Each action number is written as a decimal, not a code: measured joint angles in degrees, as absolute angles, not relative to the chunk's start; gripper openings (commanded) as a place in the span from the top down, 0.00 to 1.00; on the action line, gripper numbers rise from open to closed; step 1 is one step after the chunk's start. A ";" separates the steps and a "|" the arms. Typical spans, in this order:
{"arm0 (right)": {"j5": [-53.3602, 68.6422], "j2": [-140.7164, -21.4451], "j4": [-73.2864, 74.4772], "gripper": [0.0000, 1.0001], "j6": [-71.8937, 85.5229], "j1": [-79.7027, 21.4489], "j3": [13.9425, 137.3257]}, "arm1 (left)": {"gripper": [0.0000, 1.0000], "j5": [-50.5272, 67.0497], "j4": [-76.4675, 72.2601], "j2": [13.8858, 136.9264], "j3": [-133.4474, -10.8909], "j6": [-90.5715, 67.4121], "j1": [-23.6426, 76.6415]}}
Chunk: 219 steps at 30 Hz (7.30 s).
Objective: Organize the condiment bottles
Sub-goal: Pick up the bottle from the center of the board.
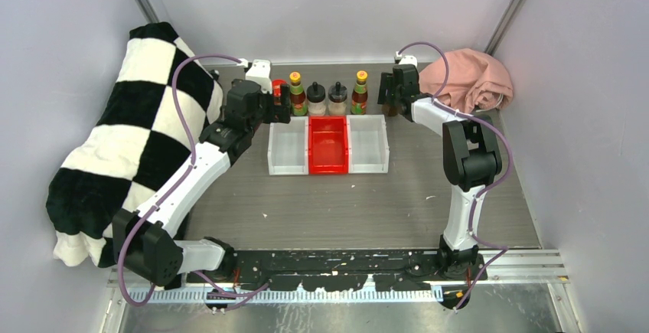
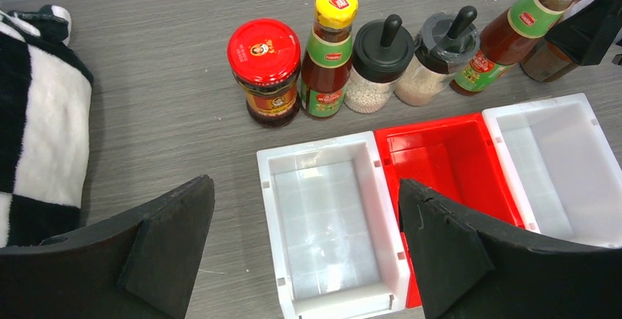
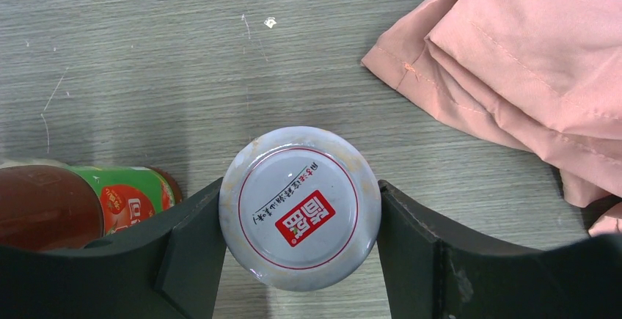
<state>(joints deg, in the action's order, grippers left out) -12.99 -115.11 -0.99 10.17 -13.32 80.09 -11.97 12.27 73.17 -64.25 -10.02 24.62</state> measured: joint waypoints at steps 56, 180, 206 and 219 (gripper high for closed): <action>-15.00 -115.85 -11.38 0.24 9.37 -13.39 75.70 | 0.04 -11.99 12.27 73.17 -64.25 -10.04 25.08; -18.00 -110.28 -0.99 0.99 7.66 -15.42 76.40 | 0.03 -13.93 12.49 72.88 -63.55 -9.78 27.18; -18.28 -107.24 1.87 0.99 7.22 -15.42 76.40 | 0.03 -13.96 12.49 72.86 -63.53 -9.80 27.29; -18.59 -104.25 2.24 0.99 7.16 -15.44 76.40 | 0.03 -13.96 12.49 72.86 -63.53 -9.80 27.38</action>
